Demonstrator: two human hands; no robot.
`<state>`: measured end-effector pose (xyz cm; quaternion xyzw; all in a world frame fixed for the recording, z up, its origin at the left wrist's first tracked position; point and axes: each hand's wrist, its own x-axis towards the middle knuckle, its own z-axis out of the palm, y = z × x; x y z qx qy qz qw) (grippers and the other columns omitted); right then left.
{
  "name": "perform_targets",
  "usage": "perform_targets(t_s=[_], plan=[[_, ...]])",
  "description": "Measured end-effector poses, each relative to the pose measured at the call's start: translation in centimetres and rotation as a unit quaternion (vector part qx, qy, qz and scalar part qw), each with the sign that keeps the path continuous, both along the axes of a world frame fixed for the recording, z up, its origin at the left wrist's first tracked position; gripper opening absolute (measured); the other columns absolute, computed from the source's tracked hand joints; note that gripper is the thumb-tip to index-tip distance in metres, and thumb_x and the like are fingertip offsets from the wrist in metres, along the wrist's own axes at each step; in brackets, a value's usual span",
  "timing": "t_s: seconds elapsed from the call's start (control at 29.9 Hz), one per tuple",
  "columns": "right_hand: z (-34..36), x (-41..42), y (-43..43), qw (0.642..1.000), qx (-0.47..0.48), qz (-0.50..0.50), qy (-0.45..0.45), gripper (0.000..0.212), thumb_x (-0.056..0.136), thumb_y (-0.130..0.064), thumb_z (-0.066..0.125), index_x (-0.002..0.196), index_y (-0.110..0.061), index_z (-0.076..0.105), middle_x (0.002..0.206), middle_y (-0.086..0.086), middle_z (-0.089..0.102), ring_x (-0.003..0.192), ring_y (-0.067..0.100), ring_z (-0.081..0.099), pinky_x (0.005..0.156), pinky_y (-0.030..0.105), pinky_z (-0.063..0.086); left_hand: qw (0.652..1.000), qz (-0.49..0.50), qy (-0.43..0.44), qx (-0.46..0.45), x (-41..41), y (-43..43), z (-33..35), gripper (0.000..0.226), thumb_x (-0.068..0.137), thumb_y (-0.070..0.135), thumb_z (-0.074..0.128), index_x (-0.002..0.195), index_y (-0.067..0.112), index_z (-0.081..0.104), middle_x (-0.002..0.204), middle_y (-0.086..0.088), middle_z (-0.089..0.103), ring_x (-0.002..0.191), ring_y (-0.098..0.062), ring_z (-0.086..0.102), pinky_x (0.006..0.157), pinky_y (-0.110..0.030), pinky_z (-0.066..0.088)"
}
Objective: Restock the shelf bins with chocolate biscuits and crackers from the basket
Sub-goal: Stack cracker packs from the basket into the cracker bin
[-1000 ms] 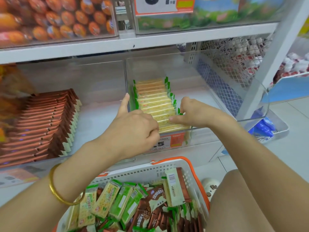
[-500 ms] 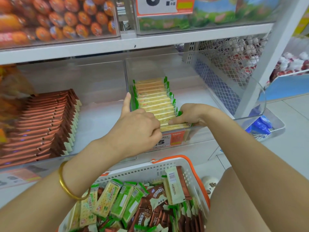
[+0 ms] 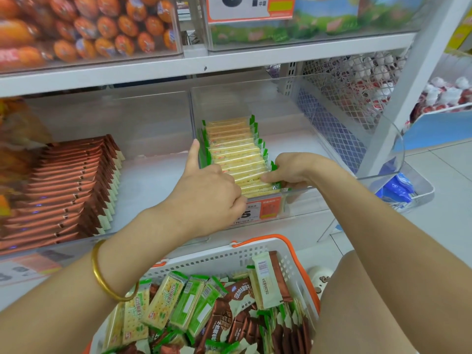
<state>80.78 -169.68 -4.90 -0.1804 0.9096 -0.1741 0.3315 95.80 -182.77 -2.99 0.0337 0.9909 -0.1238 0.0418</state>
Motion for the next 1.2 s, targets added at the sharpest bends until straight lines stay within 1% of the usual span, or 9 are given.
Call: perform_targets(t_s=[0.2,0.33,0.5,0.6,0.74,0.84,0.97,1.1,1.2], plan=[[-0.1,0.2,0.1,1.0,0.0,0.007,0.025,0.035,0.091,-0.042,0.059,0.081,-0.012,0.047,0.087,0.005,0.059,0.063,0.013,0.053,0.051,0.024,0.041,0.999,0.003,-0.026,-0.034,-0.4,-0.1,-0.2,0.053,0.099,0.044,0.017,0.068,0.022,0.055,0.076,0.008,0.058,0.099,-0.012,0.049,0.109,-0.06,-0.018],[0.0,0.3,-0.4,0.998,-0.027,-0.057,0.026,0.047,0.096,-0.055,0.037,0.097,-0.008,0.044,0.087,0.01,0.057,0.063,0.02,0.061,0.047,0.025,0.045,0.998,0.012,-0.042,-0.036,-0.8,0.3,-0.1,0.053,0.099,0.045,0.017,0.079,0.021,0.059,0.089,0.008,0.058,0.108,-0.016,0.047,0.109,-0.063,-0.016],[-0.4,0.2,-1.5,0.997,-0.046,-0.056,0.031,0.038,0.101,-0.038,0.041,0.08,-0.006,0.048,0.087,0.011,0.057,0.075,0.024,0.056,0.081,0.04,0.053,0.999,0.018,-0.012,-0.031,-0.7,0.8,-0.1,0.059,0.097,0.047,0.014,0.089,0.021,0.066,0.092,0.008,0.059,0.107,-0.017,0.049,0.108,-0.063,-0.017],[-0.4,0.4,-1.6,0.996,-0.049,-0.061,0.031,0.029,0.099,-0.03,0.047,0.087,-0.004,0.048,0.088,0.011,0.052,0.073,0.023,0.052,0.081,0.038,0.051,0.998,-0.027,0.046,-0.03,-0.3,1.5,-0.7,0.066,0.092,0.049,0.004,0.094,0.027,0.065,0.091,0.009,0.061,0.103,-0.014,0.053,0.109,-0.06,-0.019],[-1.2,0.2,-1.1,0.993,-0.085,-0.083,0.028,0.037,0.096,-0.03,0.055,0.069,-0.01,0.037,0.063,0.004,0.033,0.052,0.016,0.032,0.054,0.029,0.035,0.998,-0.039,0.016,0.036,-0.4,2.0,-1.2,0.064,0.092,0.053,0.006,0.108,0.026,0.062,0.111,0.008,0.062,0.112,-0.016,0.051,0.116,-0.043,0.007],[-1.6,0.0,-0.8,0.987,-0.127,-0.095,0.019,0.028,0.093,-0.029,0.06,0.087,-0.004,0.05,0.067,0.004,0.043,0.058,0.018,0.041,0.061,0.03,0.04,0.997,-0.031,-0.004,0.071,-0.8,2.1,-0.9,0.045,0.097,0.051,0.02,0.092,0.025,0.056,0.105,0.004,0.062,0.104,-0.019,0.053,0.102,-0.036,0.032],[-1.7,0.0,-0.8,0.985,-0.143,-0.091,0.005,0.031,0.093,-0.027,0.059,0.107,0.001,0.057,0.095,0.011,0.056,0.086,0.024,0.053,0.076,0.035,0.048,0.997,0.001,-0.033,0.075,-1.3,2.3,-0.6,0.05,0.097,0.055,0.021,0.101,0.024,0.06,0.107,0.002,0.062,0.104,-0.023,0.054,0.08,-0.034,0.038],[-1.2,0.1,-1.0,0.988,-0.119,-0.09,-0.033,0.031,0.095,-0.032,0.055,0.107,-0.003,0.053,0.088,0.009,0.056,0.072,0.02,0.054,0.063,0.03,0.049,0.992,0.044,-0.084,0.087,-1.9,2.7,-0.3,0.049,0.095,0.06,0.018,0.092,0.027,0.053,0.109,0.0,0.058,0.107,-0.023,0.051,0.072,-0.034,0.04],[-0.7,0.4,-1.1,0.993,-0.085,-0.084,-0.002,0.035,0.097,-0.041,0.048,0.104,-0.006,0.045,0.099,0.01,0.054,0.069,0.018,0.052,0.059,0.03,0.045,0.987,0.064,-0.112,0.099,-2.2,2.9,-0.1,0.059,0.094,0.064,0.019,0.107,0.024,0.059,0.114,-0.001,0.054,0.112,-0.024,0.049,0.075,-0.036,0.04]])
